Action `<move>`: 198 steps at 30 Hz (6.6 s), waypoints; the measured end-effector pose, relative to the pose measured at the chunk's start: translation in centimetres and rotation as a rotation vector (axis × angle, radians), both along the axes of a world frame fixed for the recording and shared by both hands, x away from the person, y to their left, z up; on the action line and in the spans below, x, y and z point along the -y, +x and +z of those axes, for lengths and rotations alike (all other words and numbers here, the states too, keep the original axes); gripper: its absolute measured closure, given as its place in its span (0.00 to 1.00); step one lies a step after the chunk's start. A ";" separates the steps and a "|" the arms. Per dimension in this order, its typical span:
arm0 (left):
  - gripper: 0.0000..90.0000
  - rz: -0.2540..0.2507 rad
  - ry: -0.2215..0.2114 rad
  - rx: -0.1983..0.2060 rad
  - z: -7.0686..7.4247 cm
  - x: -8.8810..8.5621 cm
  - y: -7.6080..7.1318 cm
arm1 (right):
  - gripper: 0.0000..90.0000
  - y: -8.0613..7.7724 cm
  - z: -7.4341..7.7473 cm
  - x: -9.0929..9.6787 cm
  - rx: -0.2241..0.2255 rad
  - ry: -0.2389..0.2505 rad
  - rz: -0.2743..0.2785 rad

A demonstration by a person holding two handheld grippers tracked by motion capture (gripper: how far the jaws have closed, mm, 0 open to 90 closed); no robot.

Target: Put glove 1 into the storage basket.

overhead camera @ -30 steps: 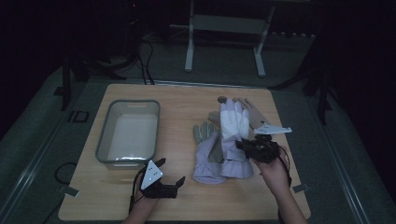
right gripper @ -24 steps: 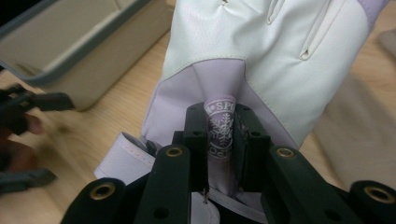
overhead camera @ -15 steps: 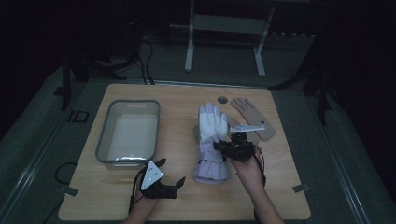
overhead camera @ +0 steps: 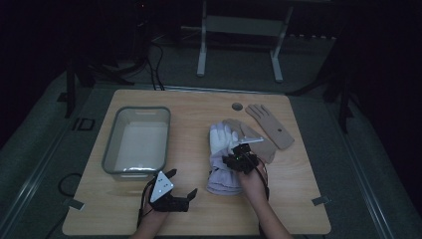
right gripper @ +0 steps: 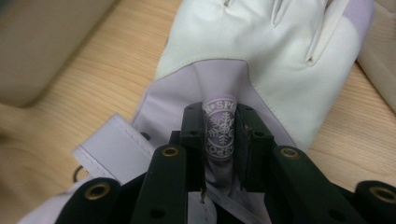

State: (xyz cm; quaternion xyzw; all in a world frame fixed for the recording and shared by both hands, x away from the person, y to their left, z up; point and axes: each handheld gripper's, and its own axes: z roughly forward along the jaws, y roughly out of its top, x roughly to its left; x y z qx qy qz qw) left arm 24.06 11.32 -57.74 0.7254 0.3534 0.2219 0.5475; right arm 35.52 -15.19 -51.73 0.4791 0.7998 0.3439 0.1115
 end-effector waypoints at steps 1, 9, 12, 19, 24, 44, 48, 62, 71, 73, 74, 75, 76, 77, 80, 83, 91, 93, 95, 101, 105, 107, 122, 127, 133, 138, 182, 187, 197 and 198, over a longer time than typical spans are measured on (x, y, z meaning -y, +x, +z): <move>0.02 -0.002 0.001 -0.003 0.0 0.0 0.0 | 0.81 0.1 -0.3 0.1 -0.009 0.008 0.000; 0.02 -0.006 0.008 -0.004 0.0 0.0 0.1 | 0.60 -0.2 0.5 0.7 -0.007 0.060 0.022; 0.02 -0.010 0.009 -0.011 0.0 0.1 0.1 | 0.42 -1.1 2.7 1.5 0.115 0.097 0.054; 0.02 -0.032 0.029 -0.037 0.2 0.5 0.3 | 0.17 -1.7 4.1 3.1 0.212 0.076 0.150; 0.02 -0.052 0.009 -0.090 0.8 0.8 0.3 | 0.19 -1.8 3.4 5.3 0.259 0.132 0.152; 0.16 -0.077 0.112 -0.301 6.0 6.8 5.0 | 0.38 1.8 1.2 5.8 0.047 0.210 0.034; 0.17 -0.067 0.129 -0.398 4.8 7.4 6.3 | 0.37 2.4 -0.7 5.3 0.001 0.166 0.019; 0.29 -0.119 0.108 -0.542 1.6 8.1 7.1 | 0.63 2.8 -3.7 5.6 -0.100 0.169 0.112; 0.64 -0.173 0.148 -0.508 1.9 8.2 6.6 | 0.83 2.4 -3.5 5.2 -0.099 0.166 0.115; 0.72 -0.163 0.157 -0.490 2.0 8.4 6.2 | 0.85 2.2 -3.3 5.0 -0.091 0.147 0.108; 0.73 -0.158 0.156 -0.486 2.1 8.5 6.1 | 0.86 2.1 -3.2 5.0 -0.092 0.144 0.105; 0.75 -0.155 0.154 -0.486 2.1 8.5 6.1 | 0.86 2.0 -3.1 4.9 -0.087 0.130 0.106; 0.76 -0.156 0.152 -0.489 2.2 8.4 6.1 | 0.87 1.9 -3.0 4.9 -0.080 0.121 0.107; 0.77 -0.156 0.149 -0.493 2.3 8.4 6.1 | 0.88 1.9 -2.8 4.8 -0.079 0.117 0.104; 0.78 -0.156 0.144 -0.493 2.6 8.3 6.0 | 0.90 1.6 -2.3 4.8 -0.067 0.112 0.101; 0.79 -0.149 0.142 -0.479 3.1 8.2 5.9 | 0.90 1.5 -1.7 4.9 -0.050 0.131 0.096; 0.79 -0.155 0.137 -0.466 4.9 7.3 6.5 | 0.90 1.4 0.5 4.6 -0.007 0.151 0.099; 0.79 -0.157 0.137 -0.465 5.1 7.2 6.6 | 0.90 1.4 0.9 4.5 -0.001 0.152 0.099; 0.79 -0.165 0.137 -0.467 5.5 6.9 6.8 | 0.90 1.4 1.4 4.3 0.006 0.150 0.100; 0.79 -0.178 0.136 -0.461 7.0 5.9 7.7 | 0.90 1.6 3.1 3.7 0.046 0.148 0.100; 0.79 -0.175 0.149 -0.434 8.7 5.3 8.1 | 0.90 1.9 4.8 3.2 0.075 0.161 0.105; 0.79 -0.173 0.152 -0.425 9.1 5.1 8.2 | 0.90 1.9 5.3 3.1 0.085 0.164 0.108; 0.79 -0.162 0.179 -0.404 12.5 2.1 10.0 | 0.90 3.6 8.4 0.6 0.115 0.175 0.135; 0.79 -0.150 0.177 -0.393 13.2 0.7 10.0 | 0.90 3.9 9.1 -0.8 0.128 0.182 0.144; 0.79 -0.127 0.195 -0.391 14.1 -1.9 10.2 | 0.90 4.4 9.8 -3.3 0.134 0.180 0.162; 0.79 -0.098 0.202 -0.396 14.7 -4.2 10.0 | 0.90 4.9 10.2 -5.9 0.134 0.187 0.185; 0.79 0.069 0.236 -0.685 8.3 -17.1 9.2 | 0.90 7.0 2.6 -23.0 -0.064 0.012 0.362; 0.78 0.060 0.259 -0.699 8.0 -16.9 9.1 | 0.90 6.7 1.9 -23.4 -0.084 -0.018 0.361; 0.66 0.074 0.372 -0.694 7.7 -15.5 9.3 | 0.89 6.9 1.0 -23.4 -0.115 -0.038 0.350; 0.63 0.077 0.409 -0.685 7.6 -15.2 9.3 | 0.88 6.9 1.0 -23.5 -0.116 -0.050 0.355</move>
